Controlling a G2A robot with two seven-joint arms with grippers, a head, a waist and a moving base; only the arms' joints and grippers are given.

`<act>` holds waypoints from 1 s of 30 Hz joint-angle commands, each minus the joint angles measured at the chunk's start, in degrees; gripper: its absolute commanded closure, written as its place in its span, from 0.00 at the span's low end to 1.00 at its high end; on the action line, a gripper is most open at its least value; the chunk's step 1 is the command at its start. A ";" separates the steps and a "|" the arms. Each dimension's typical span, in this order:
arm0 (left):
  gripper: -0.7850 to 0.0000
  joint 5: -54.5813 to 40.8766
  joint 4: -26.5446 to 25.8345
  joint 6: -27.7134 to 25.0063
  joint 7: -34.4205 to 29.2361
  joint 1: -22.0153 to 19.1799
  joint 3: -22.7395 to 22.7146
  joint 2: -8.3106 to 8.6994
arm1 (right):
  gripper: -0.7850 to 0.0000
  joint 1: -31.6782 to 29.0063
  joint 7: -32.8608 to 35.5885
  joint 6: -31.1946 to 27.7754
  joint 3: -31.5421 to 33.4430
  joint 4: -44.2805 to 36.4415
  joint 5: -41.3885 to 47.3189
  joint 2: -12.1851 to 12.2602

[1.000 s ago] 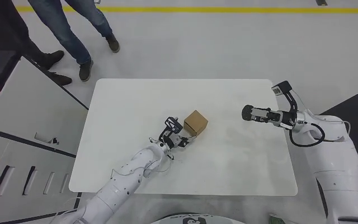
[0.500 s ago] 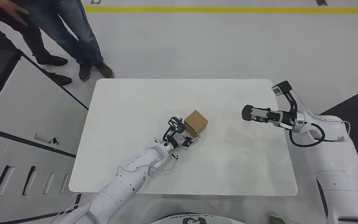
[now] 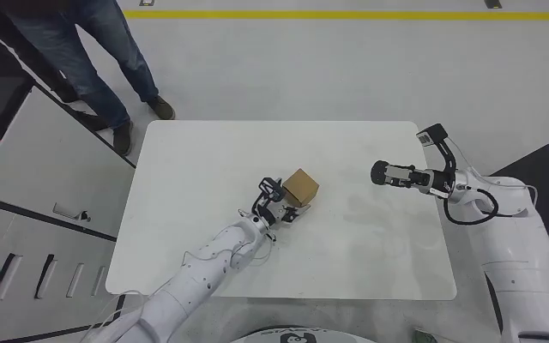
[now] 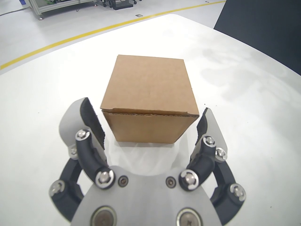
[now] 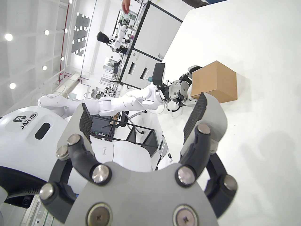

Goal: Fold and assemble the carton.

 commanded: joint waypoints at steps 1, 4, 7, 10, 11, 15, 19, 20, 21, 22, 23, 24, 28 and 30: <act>0.00 -0.03 0.69 -0.06 0.46 -0.26 0.23 -0.27 | 0.00 0.00 0.00 0.00 0.00 0.00 0.00 0.00; 0.05 -0.40 1.63 -0.48 1.23 -0.61 0.49 -0.67 | 0.00 0.00 0.00 0.00 0.00 0.00 0.00 0.00; 0.07 -0.43 2.74 -0.77 2.06 -0.93 0.71 -1.02 | 0.00 0.00 0.00 0.00 0.00 0.00 0.00 0.00; 0.09 -0.50 3.71 -1.11 3.20 -1.21 0.90 -1.37 | 0.00 0.00 0.00 0.00 0.00 0.00 0.00 0.00; 0.12 -0.51 4.01 -1.15 3.43 -1.30 0.96 -1.48 | 0.00 0.00 0.00 0.00 0.00 0.00 0.00 0.00; 0.27 -0.66 5.27 -1.33 4.14 -1.67 1.05 -1.90 | 0.00 0.00 0.00 0.00 0.00 0.00 0.00 0.00; 0.76 -0.88 6.10 -1.40 4.74 -1.90 1.01 -2.26 | 0.00 0.00 0.00 0.00 0.00 0.00 0.00 0.00; 1.00 -0.81 6.24 -1.44 4.93 -1.92 0.97 -2.31 | 0.00 0.00 0.00 0.00 0.00 0.00 0.00 0.00; 1.00 -0.73 6.30 -1.48 5.07 -1.95 0.90 -2.35 | 0.00 0.00 0.00 0.00 0.00 0.00 0.00 0.00; 1.00 -0.62 6.26 -1.52 5.17 -1.94 0.79 -2.36 | 0.00 0.00 0.00 0.00 0.00 0.00 0.00 0.00; 1.00 -0.53 6.11 -1.60 5.18 -1.91 0.61 -2.33 | 0.00 0.00 0.00 0.00 0.00 0.00 0.00 0.00; 1.00 -0.44 5.77 -1.80 5.13 -1.84 0.37 -2.26 | 0.00 0.00 0.00 0.00 0.00 0.00 0.00 0.00; 1.00 -0.14 2.29 -4.44 3.07 -1.06 -1.42 -1.43 | 0.00 0.00 0.00 0.00 0.00 0.00 0.00 0.00; 1.00 -0.09 -0.95 -6.32 1.16 -0.16 -3.01 -0.66 | 0.00 0.00 0.00 0.00 0.00 0.00 0.00 0.00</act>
